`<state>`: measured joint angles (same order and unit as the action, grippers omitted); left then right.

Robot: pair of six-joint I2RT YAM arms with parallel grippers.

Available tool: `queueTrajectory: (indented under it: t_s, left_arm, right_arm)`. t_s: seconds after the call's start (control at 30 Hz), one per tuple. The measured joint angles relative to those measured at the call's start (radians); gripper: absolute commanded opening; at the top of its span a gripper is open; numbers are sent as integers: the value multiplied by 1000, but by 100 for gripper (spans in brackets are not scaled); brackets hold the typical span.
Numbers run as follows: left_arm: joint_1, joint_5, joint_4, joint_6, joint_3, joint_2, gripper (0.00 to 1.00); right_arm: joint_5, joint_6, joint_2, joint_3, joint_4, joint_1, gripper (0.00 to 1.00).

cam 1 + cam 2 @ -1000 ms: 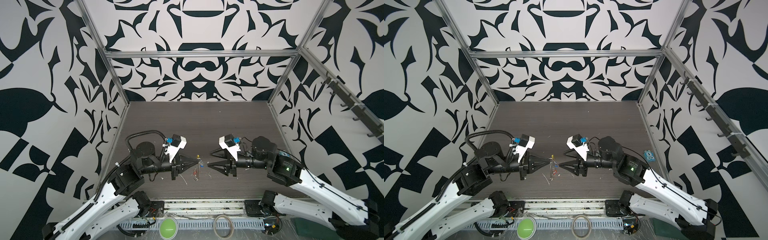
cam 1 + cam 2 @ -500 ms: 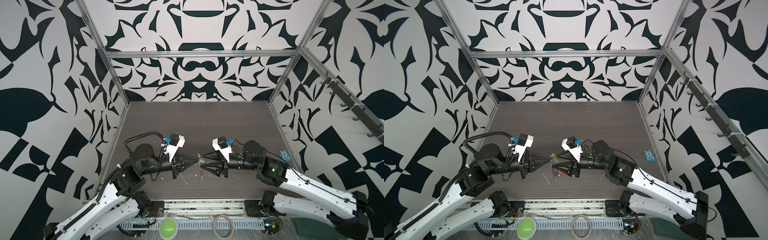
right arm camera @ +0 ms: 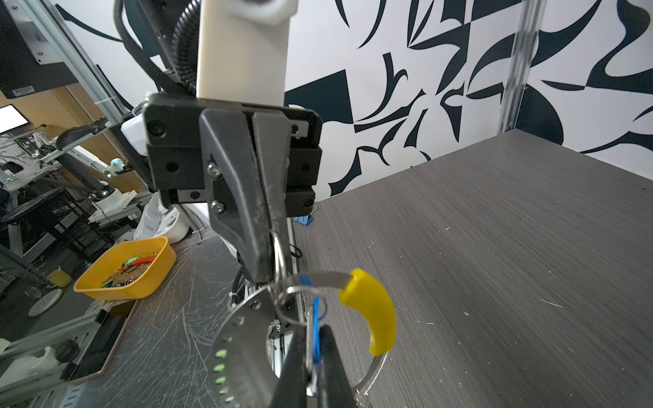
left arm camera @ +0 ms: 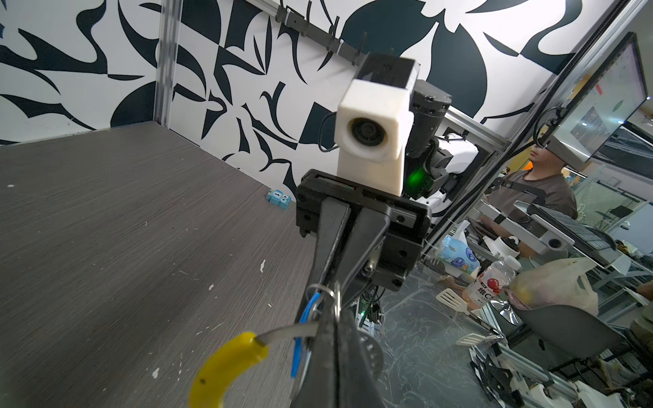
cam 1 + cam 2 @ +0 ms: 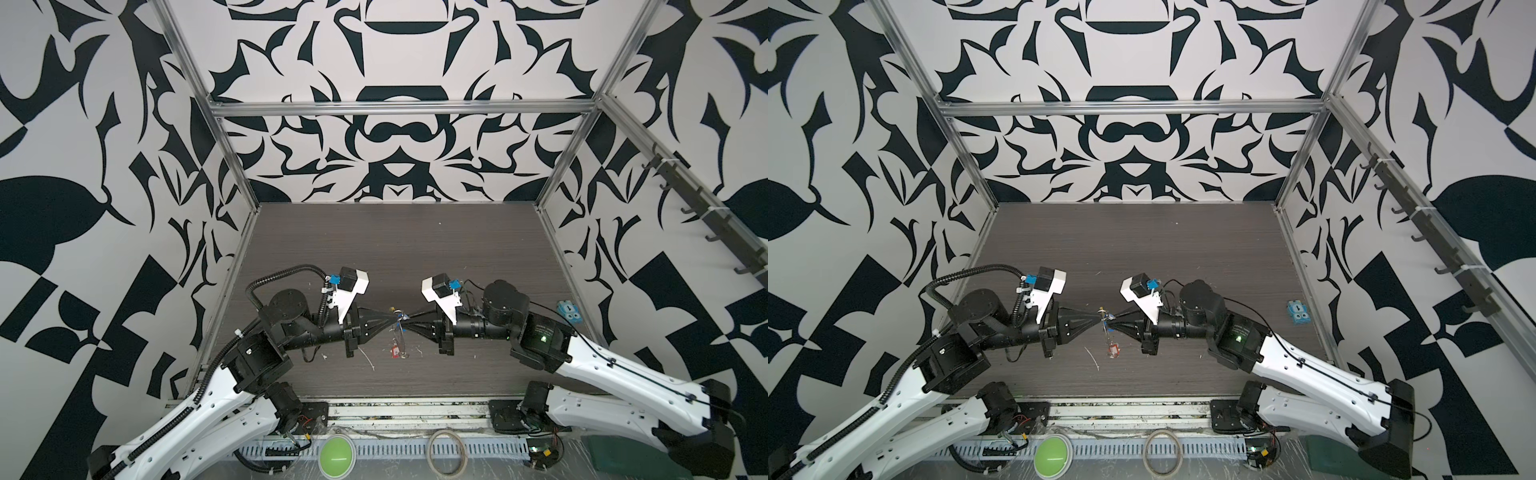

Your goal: Remove the keys from the keyring

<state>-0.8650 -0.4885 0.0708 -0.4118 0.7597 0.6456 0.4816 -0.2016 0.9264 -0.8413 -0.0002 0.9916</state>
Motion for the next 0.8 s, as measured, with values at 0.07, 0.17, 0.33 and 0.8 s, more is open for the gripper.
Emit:
queueTrajectory:
  t_s: [0.07, 0.17, 0.33, 0.8]
  left_arm:
    - [0, 10, -4, -6, -1, -2, 0]
    - [0, 21, -23, -11, -13, -10, 0]
    - [-1, 24, -44, -15, -42, -22, 0]
    - [-1, 9, -42, -11, -59, -23, 0]
  right_arm:
    - [4, 7, 7, -13, -18, 6, 0]
    - [8, 22, 21, -33, -39, 12, 0]
    - [12, 48, 50, -61, -88, 25, 0]
    - [58, 101, 114, -132, -199, 32, 0]
